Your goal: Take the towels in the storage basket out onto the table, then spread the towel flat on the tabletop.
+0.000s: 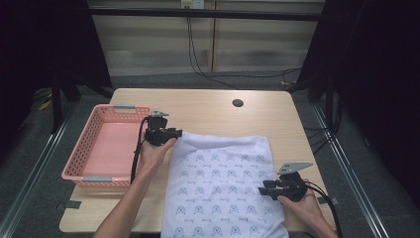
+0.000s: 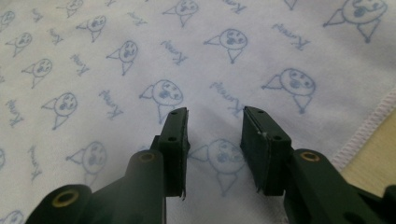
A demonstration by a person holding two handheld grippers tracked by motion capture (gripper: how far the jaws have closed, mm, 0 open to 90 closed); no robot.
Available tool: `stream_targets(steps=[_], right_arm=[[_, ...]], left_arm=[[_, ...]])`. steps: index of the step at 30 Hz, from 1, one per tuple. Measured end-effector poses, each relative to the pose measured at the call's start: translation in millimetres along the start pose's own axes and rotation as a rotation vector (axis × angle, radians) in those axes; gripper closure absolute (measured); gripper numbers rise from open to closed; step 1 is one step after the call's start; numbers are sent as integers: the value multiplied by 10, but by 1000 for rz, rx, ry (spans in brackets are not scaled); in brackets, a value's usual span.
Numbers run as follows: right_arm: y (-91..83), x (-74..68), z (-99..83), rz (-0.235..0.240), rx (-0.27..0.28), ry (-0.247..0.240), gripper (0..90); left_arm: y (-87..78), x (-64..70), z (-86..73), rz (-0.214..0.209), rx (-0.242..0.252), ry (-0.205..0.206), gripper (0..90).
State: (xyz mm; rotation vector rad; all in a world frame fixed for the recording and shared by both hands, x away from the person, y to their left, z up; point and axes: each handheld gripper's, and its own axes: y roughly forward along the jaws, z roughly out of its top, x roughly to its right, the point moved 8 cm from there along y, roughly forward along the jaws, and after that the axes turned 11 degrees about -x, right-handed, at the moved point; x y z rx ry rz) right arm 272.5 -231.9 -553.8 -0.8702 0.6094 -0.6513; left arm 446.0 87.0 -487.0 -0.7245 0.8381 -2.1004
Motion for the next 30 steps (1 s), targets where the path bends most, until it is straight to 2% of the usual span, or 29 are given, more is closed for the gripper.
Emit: stream_targets(steps=[1,3,4,5,7,8,10,12,13,14,15,16,20,23,24,26,28,30], right_arm=[[-7,0,-9,0,2,0,622],[-28,-10,-45,-6,-4,2,622],[-36,-10,-59,-3,-4,-1,621],[-45,-14,-73,1,-5,6,621],[-55,-3,-76,5,-2,6,588],[-62,11,-60,-11,7,8,587],[-93,48,-8,-13,32,19,602],[-109,109,69,-21,61,32,619],[-111,137,107,-23,70,43,626],[-102,162,141,-23,73,52,628],[-83,186,177,-25,74,51,628],[-57,212,218,-31,76,50,624],[59,280,306,-49,61,49,606],[104,249,242,-58,29,31,602],[90,232,219,-46,21,29,603],[58,191,158,-34,14,32,604],[11,132,67,-24,-1,17,607],[-48,32,-43,-7,-38,7,615]], left_arm=[[-24,62,-10,0,3,23,672],[-75,251,-83,-72,-4,82,663],[-90,354,-142,-91,-6,103,673],[-93,458,-228,-123,-28,140,695],[-69,663,-442,-150,-82,228,721],[-65,731,-545,-176,-98,256,727],[-31,814,-719,-237,-116,234,728],[53,819,-895,-222,-152,268,697],[100,781,-951,-213,-153,250,686],[139,728,-995,-220,-182,219,676],[170,682,-1021,-216,-199,213,670],[198,647,-1039,-190,-210,219,671],[197,634,-1063,-195,-182,248,682],[172,669,-1111,-213,-176,269,675],[156,693,-1133,-230,-179,258,672],[114,744,-1202,-248,-181,276,673],[60,816,-1289,-267,-181,275,674],[-9,895,-1389,-296,-197,308,674]])
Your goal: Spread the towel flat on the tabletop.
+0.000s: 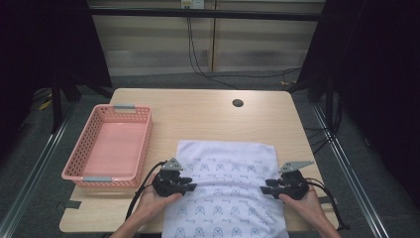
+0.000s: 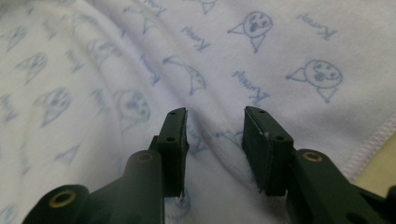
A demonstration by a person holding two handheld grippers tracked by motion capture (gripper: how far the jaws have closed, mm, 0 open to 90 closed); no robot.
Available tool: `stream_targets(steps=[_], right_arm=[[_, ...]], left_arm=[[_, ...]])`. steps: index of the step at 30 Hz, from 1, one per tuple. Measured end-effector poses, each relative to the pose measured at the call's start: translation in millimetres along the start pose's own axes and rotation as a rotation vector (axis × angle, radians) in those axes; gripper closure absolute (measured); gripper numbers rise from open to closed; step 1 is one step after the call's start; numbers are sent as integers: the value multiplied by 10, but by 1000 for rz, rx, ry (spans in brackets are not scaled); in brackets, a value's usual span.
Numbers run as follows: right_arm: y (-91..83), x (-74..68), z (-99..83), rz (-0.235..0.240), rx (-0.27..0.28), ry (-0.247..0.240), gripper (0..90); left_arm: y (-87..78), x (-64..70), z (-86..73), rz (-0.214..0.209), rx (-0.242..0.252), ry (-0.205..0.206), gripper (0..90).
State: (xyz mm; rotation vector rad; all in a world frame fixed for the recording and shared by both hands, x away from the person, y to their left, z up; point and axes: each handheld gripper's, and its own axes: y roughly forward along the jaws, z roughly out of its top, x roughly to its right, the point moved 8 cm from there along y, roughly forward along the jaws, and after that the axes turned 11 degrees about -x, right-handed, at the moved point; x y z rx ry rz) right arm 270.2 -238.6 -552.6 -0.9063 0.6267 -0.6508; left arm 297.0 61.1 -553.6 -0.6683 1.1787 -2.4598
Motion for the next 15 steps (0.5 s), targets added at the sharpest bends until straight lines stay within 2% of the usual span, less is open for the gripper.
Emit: stream_targets(steps=[2,3,4,5,7,8,11,12,13,14,15], right_arm=[[-48,-101,-104,27,-27,-2,614],[-74,-168,-166,53,-45,0,614],[-83,-202,-191,59,-46,-3,613],[-97,-238,-220,65,-62,-6,613],[-105,-245,-212,51,-50,-7,598],[-117,-222,-178,42,-28,-10,595],[-217,-12,44,1,96,28,595],[-245,90,125,-31,126,35,596],[-256,188,192,-59,136,38,593],[-249,287,256,-79,141,42,587],[-234,395,321,-106,153,51,575]], left_arm=[[-28,116,-77,-49,-25,-25,674],[-36,149,-98,-43,-31,-25,687],[-49,187,-129,-42,-40,-19,696],[-57,221,-149,-58,-48,-16,696],[-81,221,-137,-73,-59,-28,676],[-98,190,-99,-62,-43,-27,661],[-189,-8,83,-14,17,-58,650],[-213,-97,140,11,29,-71,649],[-233,-166,203,18,53,-119,648],[-248,-214,262,12,69,-134,647],[-254,-258,309,27,79,-131,647]])
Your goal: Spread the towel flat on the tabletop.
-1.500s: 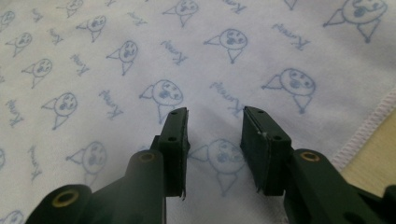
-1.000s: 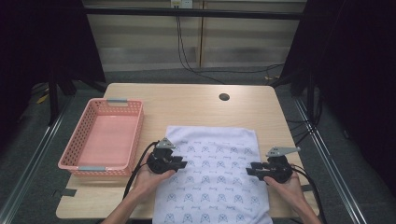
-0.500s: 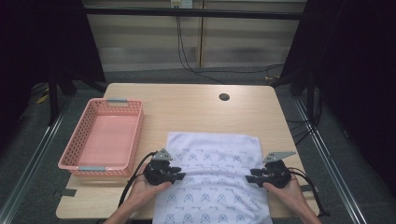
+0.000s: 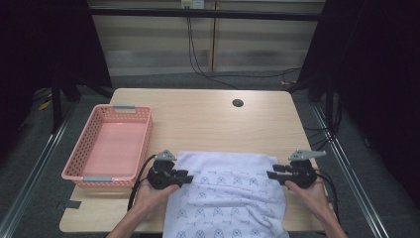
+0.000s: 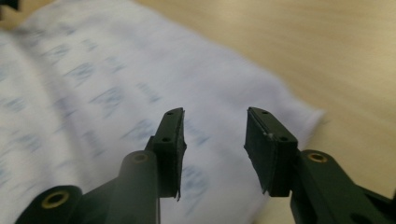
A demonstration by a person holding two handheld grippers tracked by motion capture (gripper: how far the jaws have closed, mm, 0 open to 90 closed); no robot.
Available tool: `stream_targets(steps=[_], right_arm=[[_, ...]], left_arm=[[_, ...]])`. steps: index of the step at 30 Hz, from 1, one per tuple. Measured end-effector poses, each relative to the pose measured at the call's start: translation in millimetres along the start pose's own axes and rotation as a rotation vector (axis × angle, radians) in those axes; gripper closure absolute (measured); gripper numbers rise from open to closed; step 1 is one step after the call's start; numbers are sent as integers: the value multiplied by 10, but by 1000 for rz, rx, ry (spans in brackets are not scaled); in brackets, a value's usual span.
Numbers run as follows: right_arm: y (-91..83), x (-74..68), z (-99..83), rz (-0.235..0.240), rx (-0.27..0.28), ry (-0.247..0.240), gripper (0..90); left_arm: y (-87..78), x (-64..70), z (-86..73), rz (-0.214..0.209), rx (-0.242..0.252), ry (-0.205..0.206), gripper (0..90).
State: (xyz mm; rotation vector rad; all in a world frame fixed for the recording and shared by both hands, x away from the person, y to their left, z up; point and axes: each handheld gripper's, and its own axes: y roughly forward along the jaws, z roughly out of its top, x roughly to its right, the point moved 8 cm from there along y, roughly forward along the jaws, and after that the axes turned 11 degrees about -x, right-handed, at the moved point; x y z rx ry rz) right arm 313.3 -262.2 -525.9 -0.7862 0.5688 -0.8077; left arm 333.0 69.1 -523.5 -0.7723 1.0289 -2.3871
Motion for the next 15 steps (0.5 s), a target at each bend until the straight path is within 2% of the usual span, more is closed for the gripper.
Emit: stream_targets(steps=[1,2,3,4,5,6,7,10,11,13,14,15], right_arm=[[42,90,53,-12,3,7,571],[85,180,102,-34,5,10,557],[123,272,146,-62,11,24,551],[166,348,178,-63,11,40,542],[209,409,199,-54,9,54,536],[255,451,208,-48,5,65,531],[309,486,201,-56,-13,63,521],[434,508,149,-83,-61,60,515],[440,503,152,-79,-49,61,531],[439,470,147,-58,-49,43,675],[432,446,139,-46,-56,42,762],[428,419,126,-24,-61,41,810]], left_arm=[[4,-52,40,42,-7,10,643],[2,-93,84,50,12,7,624],[-5,-134,123,34,36,-7,619],[1,-189,149,48,39,-27,612],[15,-233,164,62,32,-29,606],[39,-257,175,59,22,-30,603],[68,-298,187,86,9,-24,594],[151,-398,211,92,15,-68,537],[170,-434,216,114,19,-81,529],[196,-474,223,123,2,-75,493],[205,-502,225,142,-12,-76,477],[216,-506,248,136,-7,-98,454]])
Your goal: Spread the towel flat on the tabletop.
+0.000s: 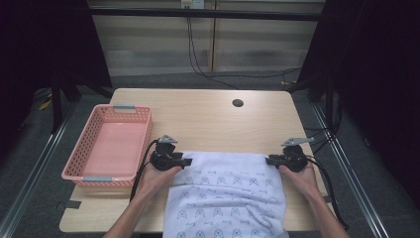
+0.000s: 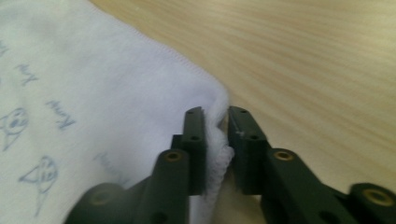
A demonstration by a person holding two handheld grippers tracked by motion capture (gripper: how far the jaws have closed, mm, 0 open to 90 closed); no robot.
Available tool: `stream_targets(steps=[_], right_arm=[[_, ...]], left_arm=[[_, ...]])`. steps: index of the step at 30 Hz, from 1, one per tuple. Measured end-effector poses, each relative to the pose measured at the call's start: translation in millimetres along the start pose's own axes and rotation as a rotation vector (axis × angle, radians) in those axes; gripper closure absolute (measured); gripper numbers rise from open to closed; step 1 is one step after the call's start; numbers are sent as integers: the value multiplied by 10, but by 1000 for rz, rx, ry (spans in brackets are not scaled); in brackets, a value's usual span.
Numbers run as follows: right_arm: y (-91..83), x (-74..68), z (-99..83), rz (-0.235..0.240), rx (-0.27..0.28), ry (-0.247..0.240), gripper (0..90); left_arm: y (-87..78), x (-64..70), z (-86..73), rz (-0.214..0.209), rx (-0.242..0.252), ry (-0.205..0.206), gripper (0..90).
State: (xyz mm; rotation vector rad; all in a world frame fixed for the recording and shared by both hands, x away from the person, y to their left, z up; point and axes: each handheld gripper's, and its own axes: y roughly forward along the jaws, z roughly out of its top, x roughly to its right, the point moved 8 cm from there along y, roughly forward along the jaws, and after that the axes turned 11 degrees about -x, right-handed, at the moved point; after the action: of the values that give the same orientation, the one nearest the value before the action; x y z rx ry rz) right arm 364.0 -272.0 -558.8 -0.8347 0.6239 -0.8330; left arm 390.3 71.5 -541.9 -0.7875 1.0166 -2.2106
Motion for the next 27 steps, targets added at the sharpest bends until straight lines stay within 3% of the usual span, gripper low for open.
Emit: stream_targets(steps=[2,3,4,6,8,10,11,13,15,17,18,19,22,27], right_arm=[[-15,-24,-39,23,-6,13,849],[-26,-25,-54,31,-7,20,853],[-39,-22,-73,32,-10,19,855],[-54,-16,-95,40,-5,19,856],[-57,-12,-104,46,-2,27,856],[-56,-13,-102,45,-2,29,855],[-52,-14,-98,44,2,27,854],[-49,-18,-94,46,4,25,854],[-47,-30,-94,54,0,34,853],[-39,-58,-88,70,-1,34,856],[-42,-76,-81,83,0,32,856],[-55,-90,-67,101,9,27,857],[-187,-115,24,128,60,35,860],[-601,-72,322,153,205,49,863]], left_arm=[[13,-18,31,34,6,15,434],[15,-42,36,24,6,9,415],[20,-79,31,20,2,-4,410],[33,-186,11,54,-3,-29,402],[59,-212,12,32,0,-59,394],[110,-184,13,24,-1,-34,393],[123,-178,19,46,-1,-10,394],[141,-174,41,40,7,-12,423],[155,-155,47,22,1,-1,533],[167,-101,27,-2,-26,27,711],[180,-65,9,-22,-37,57,863],[183,-35,2,-53,-42,56,871],[67,17,59,-95,10,44,877],[-384,190,350,-125,134,98,878]])
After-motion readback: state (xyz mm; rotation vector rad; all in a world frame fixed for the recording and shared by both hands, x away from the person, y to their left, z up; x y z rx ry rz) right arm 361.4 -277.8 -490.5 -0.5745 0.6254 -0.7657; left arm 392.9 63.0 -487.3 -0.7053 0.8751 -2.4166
